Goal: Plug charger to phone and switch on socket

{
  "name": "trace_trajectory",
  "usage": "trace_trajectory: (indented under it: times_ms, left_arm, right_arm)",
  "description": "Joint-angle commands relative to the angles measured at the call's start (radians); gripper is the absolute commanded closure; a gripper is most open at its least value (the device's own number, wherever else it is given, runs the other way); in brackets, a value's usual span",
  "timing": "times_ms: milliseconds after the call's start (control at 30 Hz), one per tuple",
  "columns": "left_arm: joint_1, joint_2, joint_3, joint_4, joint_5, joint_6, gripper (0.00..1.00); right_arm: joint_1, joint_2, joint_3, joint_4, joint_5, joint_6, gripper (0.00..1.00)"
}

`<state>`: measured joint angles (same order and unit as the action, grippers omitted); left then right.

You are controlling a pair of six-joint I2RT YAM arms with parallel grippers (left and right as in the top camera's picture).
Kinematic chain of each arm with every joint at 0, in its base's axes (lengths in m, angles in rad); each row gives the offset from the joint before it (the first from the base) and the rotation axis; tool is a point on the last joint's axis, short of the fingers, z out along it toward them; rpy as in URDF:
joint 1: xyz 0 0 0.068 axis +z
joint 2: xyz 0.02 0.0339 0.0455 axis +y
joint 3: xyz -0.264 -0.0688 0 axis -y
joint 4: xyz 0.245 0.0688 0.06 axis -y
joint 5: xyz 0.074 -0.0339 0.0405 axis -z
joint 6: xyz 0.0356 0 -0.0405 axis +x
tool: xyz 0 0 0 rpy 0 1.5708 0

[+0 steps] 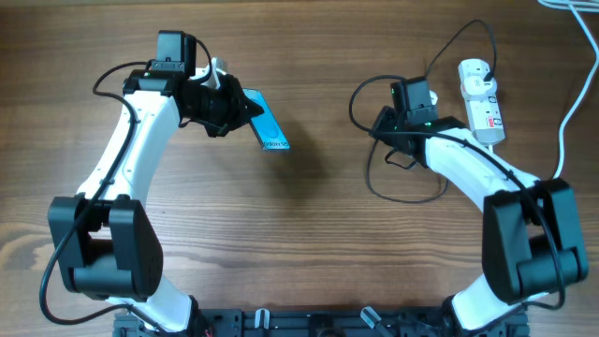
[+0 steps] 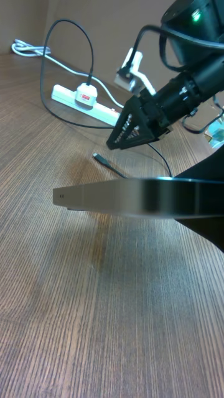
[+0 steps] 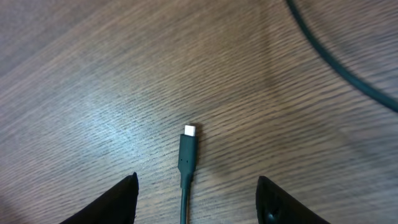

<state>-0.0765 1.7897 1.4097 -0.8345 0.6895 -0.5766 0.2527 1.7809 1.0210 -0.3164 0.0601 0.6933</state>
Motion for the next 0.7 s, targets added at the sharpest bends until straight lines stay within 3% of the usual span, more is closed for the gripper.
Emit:
trace_trajectory:
  times_ms: [0,167,200,233,267,400,533,633,667]
  left_arm:
    - [0.0,-0.02,0.023,-0.002,0.027,0.021,0.96]
    - [0.0,-0.02,0.023,-0.004,0.027,0.019,0.96]
    - [0.0,-0.02,0.023,-0.004,0.027,0.019,0.96]
    - [0.0,-0.02,0.023,-0.005,0.027,0.019,0.96]
    - [0.0,-0.02,0.023,-0.005,0.027,0.019,0.96]
    - [0.0,-0.02,0.023,-0.005,0.027,0.019,0.96]
    - [0.003,-0.02,0.023,0.02,0.043,0.024,0.96]
    - [0.019,-0.02,0.023,0.203,0.249,0.061,0.96]
    - [0.029,-0.02,0.023,0.337,0.374,0.079,0.96]
  right_arm:
    - [0.005,0.076,0.006,0.033,-0.098,-0.012,0.49]
    - [0.006,0.172,0.005,0.035,-0.135,-0.016,0.66]
    - [0.006,0.187,0.005,0.034,-0.14,-0.021,0.73]
    - [0.006,0.197,0.005,0.036,-0.14,-0.034,0.88]
    - [0.006,0.197,0.005,0.034,-0.14,-0.04,0.96]
    - [0.005,0.195,0.005,0.011,-0.165,-0.082,0.95]
    - [-0.024,0.061,0.013,-0.009,-0.456,-0.28,0.95]
    - [-0.029,-0.108,0.013,-0.134,-0.762,-0.441,0.95]
    - [-0.029,-0.188,0.013,-0.209,-0.917,-0.514,0.96]
